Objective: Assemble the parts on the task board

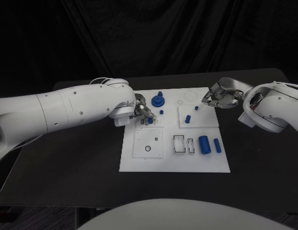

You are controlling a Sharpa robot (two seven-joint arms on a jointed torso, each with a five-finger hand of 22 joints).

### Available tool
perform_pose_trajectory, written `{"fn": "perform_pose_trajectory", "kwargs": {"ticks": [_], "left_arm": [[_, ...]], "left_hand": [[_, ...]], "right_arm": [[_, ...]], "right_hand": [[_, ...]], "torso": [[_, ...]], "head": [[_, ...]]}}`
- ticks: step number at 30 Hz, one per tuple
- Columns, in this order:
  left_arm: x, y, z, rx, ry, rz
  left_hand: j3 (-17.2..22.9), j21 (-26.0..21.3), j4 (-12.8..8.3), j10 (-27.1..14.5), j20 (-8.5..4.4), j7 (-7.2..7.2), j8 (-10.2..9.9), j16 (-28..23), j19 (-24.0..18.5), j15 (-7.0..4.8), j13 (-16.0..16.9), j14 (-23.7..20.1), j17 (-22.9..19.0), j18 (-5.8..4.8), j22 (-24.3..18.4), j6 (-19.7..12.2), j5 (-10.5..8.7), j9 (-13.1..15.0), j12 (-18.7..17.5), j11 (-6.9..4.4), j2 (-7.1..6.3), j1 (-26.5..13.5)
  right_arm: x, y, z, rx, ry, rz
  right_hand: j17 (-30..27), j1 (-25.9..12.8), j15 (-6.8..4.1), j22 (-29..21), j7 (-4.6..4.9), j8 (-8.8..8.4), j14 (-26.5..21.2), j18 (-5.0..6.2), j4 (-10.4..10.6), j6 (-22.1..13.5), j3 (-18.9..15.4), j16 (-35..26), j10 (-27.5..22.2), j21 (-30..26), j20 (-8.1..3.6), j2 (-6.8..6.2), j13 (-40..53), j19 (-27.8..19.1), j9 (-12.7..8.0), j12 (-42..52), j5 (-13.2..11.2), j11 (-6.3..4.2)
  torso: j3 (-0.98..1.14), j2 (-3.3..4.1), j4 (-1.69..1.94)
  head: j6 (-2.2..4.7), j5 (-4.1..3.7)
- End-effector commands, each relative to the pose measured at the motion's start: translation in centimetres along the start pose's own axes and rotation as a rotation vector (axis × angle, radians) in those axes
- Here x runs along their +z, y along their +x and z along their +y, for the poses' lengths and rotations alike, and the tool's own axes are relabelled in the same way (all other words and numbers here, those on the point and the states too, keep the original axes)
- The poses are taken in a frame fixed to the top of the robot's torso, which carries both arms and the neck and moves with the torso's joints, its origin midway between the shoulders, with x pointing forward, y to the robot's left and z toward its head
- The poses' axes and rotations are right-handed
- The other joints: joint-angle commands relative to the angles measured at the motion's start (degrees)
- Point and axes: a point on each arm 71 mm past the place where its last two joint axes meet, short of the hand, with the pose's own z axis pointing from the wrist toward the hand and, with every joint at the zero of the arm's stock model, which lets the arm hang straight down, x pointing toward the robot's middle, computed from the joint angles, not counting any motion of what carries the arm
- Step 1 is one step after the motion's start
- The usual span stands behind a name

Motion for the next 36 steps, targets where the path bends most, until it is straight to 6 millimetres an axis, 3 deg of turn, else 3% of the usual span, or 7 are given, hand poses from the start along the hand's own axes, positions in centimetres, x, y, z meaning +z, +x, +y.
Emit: {"fn": "perform_pose_trajectory", "kwargs": {"ticks": [1,14,19,25,26,33,36], "left_arm": [[0.3,0.5,0.2,0.018,-0.006,0.031],[0.4,0.5,0.5,0.019,-0.011,0.036],[0.3,0.3,0.7,0.019,-0.011,0.006],[-0.3,0.0,1.1,0.028,0.008,-0.081],[-0.5,0.0,1.2,0.022,0.016,-0.097],[-1.7,-0.9,1.6,-0.013,0.059,-0.174],[-2.2,-1.8,1.5,-0.018,0.075,-0.199]], "left_hand": [[-1.31,0.17,0.67,5.95,0.50,0.26,-0.73,0.38,5.92,0.61,15.09,6.06,15.09,-0.79,15.10,-0.49,-0.67,-0.30,0.20,0.59,-0.03,-1.01],[-5.29,0.17,3.15,5.95,1.15,0.45,-1.57,0.38,5.92,0.87,15.09,6.06,15.09,-0.79,15.10,-0.44,-3.88,-0.12,0.20,0.84,0.12,-2.59],[-6.59,0.17,3.37,5.95,1.26,-0.22,-0.02,0.38,5.92,0.50,15.09,6.06,15.09,-0.79,15.10,1.26,-4.03,1.77,0.20,0.35,0.57,-1.97],[-9.81,0.17,4.65,5.95,1.17,-1.94,5.77,0.38,5.92,-0.90,15.09,6.06,15.09,-0.79,15.10,2.80,-3.39,9.79,0.20,-1.18,0.64,-0.86],[-10.61,0.17,4.87,5.95,1.10,-2.41,8.01,0.38,5.92,-1.29,15.09,6.06,15.09,-0.79,15.10,2.49,-2.49,13.09,0.20,-1.62,0.79,-0.02],[-12.54,0.17,5.73,5.95,1.18,-3.10,12.07,0.38,5.92,-1.89,15.09,6.06,15.09,-0.79,15.10,1.09,0.30,20.01,0.20,-2.25,1.15,2.35],[-12.81,0.17,5.87,5.95,1.17,-3.18,12.46,0.38,5.92,-1.92,15.09,6.06,15.09,-0.79,15.10,0.93,0.81,20.80,0.20,-2.31,1.18,2.68]], "right_arm": [[0.0,0.2,-0.2,-0.001,0.023,0.011],[0.0,0.2,-0.2,-0.001,0.023,0.015],[-0.1,0.2,-0.3,0.000,0.024,0.016],[-0.3,0.2,-0.4,0.001,0.024,0.012],[-0.3,0.1,-0.5,0.002,0.025,0.011],[-0.4,0.0,-0.7,0.002,0.030,0.008],[-0.4,0.0,-0.7,0.002,0.031,0.009]], "right_hand": [[11.69,0.42,0.37,10.14,0.19,-0.31,4.51,1.03,0.01,-0.04,0.33,-0.20,3.67,-0.20,0.10,0.19,13.28,-0.29,0.09,-0.19,0.23,0.32],[11.68,0.41,0.38,10.12,0.19,-0.32,4.51,1.04,0.01,-0.04,0.33,-0.21,3.63,-0.24,0.10,0.17,13.25,-0.31,0.10,-0.21,0.22,0.33],[11.68,0.41,0.38,10.12,0.19,-0.32,4.51,1.04,0.01,-0.04,0.33,-0.21,3.63,-0.24,0.10,0.17,13.25,-0.31,0.10,-0.21,0.22,0.33],[11.63,0.38,0.39,10.09,0.20,-0.32,4.49,1.06,0.00,-0.04,0.34,-0.26,3.57,-0.35,0.11,0.13,13.21,-0.36,0.12,-0.25,0.21,0.34],[11.69,0.37,0.39,10.10,0.20,-0.32,4.51,1.05,-0.01,-0.04,0.35,-0.20,3.65,-0.33,0.11,0.11,13.27,-0.35,0.12,-0.20,0.21,0.34],[11.69,0.37,0.39,10.10,0.20,-0.32,4.51,1.05,-0.01,-0.04,0.35,-0.20,3.65,-0.33,0.11,0.11,13.27,-0.35,0.12,-0.20,0.21,0.34],[11.69,0.37,0.39,10.10,0.20,-0.32,4.51,1.05,-0.01,-0.04,0.35,-0.20,3.65,-0.33,0.11,0.11,13.27,-0.35,0.12,-0.20,0.21,0.34]], "torso": [[0.06,0.02,-0.09],[0.04,-0.03,-0.05],[0.03,-0.03,-0.02],[0.03,0.00,-0.05],[0.01,0.01,-0.05],[-0.04,0.09,-0.08],[-0.07,0.12,-0.12]], "head": [[0.00,0.17],[0.00,0.25],[0.00,0.22],[0.00,0.60],[0.00,0.59],[0.00,0.97],[0.00,1.05]]}}
